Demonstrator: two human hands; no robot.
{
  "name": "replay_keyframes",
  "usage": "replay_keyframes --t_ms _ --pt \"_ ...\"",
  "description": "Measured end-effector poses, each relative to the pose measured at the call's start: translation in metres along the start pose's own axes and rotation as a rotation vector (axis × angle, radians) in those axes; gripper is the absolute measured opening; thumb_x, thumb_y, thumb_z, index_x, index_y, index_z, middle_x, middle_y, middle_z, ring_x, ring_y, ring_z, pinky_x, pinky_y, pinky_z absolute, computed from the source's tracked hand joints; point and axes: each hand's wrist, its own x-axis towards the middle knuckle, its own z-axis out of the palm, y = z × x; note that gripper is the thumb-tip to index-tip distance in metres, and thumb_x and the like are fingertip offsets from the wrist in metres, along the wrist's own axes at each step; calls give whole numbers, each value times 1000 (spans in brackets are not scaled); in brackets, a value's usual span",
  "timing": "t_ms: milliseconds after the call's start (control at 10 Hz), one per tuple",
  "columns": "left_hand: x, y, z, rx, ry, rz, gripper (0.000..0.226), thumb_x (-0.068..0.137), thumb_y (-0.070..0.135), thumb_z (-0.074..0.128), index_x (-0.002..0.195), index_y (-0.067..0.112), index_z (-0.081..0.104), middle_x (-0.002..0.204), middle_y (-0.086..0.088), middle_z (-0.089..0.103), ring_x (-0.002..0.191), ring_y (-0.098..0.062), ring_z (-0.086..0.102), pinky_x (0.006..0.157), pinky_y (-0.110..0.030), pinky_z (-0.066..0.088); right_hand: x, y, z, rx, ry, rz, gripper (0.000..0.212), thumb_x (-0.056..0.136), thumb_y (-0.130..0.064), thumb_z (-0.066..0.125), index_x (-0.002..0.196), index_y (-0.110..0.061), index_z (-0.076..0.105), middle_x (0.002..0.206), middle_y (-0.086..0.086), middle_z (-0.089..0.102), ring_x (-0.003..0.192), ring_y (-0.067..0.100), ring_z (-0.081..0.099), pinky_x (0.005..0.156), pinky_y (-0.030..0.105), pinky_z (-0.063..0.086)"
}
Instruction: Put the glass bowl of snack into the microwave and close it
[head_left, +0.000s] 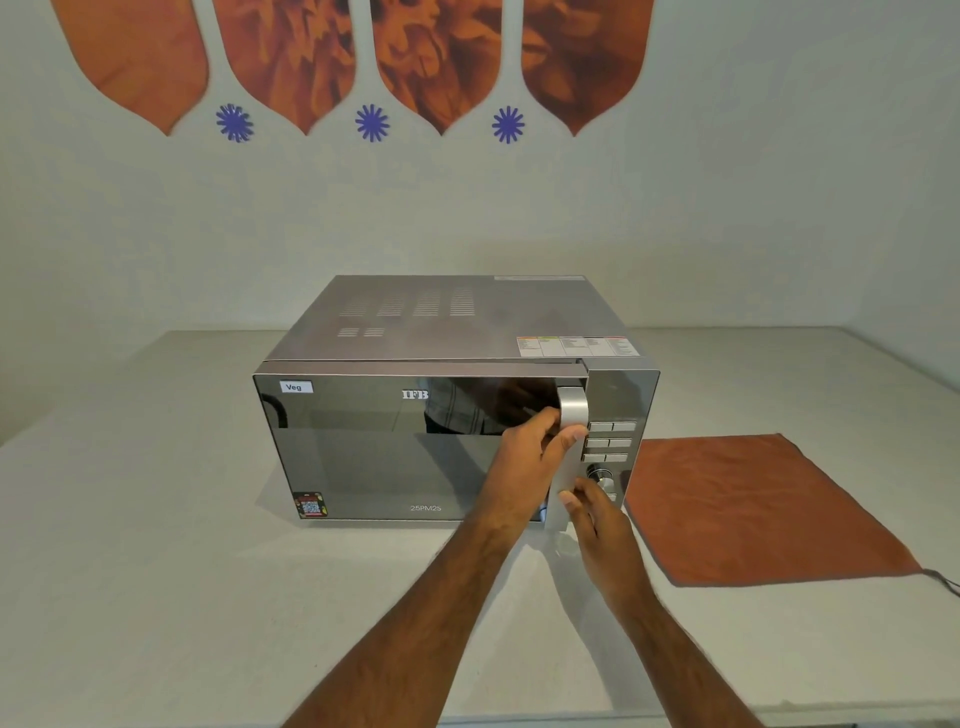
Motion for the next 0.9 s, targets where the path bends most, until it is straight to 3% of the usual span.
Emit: replay_keyframes --t_ms 100,300,400,500,600,800,900 --pt "4 -1 0 0 6 -1 40 106 42 60 139 20 63 136 -3 71 124 -21 67 107 -33 55 5 0 0 -8 2 -12 19 104 -28 53 123 -27 58 116 -10 67 100 5 67 101 29 52" --pt "13 -4 3 -11 12 -5 41 106 43 60 140 22 62 140 -1 70 128 -22 66 110 -37 55 14 2 0 -58 4 -2 33 105 -33 51 131 -16 61 124 2 71 111 20 69 104 42 56" --pt "15 -10 5 -8 8 -5 40 106 44 60 140 24 62 140 0 69 126 -18 65 105 -29 52 16 3 0 -51 6 -13 37 103 -38 51 130 -16 62 122 2 71 111 20 69 104 43 56" --pt "15 -11 6 -4 5 -8 39 106 42 60 141 24 62 141 0 69 119 -9 62 95 -11 46 14 4 0 -15 15 -6 38 100 -40 50 128 -17 62 121 -1 71 111 16 69 105 40 56" --pt "13 -10 6 -3 10 3 38 106 41 60 140 23 62 140 0 69 116 -4 59 92 -7 44 13 1 2 -2 23 0 41 99 -41 50 130 -16 62 123 1 71 112 18 68 107 42 54" --pt "5 -5 8 -15 43 -16 41 107 39 59 143 20 62 138 -2 70 122 -13 64 109 -30 53 13 -3 -1 -67 5 -5 51 97 -50 47 135 -18 61 129 1 71 116 21 69 106 47 55" --pt "0 -3 9 6 80 -66 44 108 38 58 148 20 60 142 -2 69 124 -15 64 112 -31 49 16 0 1 -54 8 6 51 98 -52 46 138 -23 58 135 -1 68 121 21 67 108 47 54"
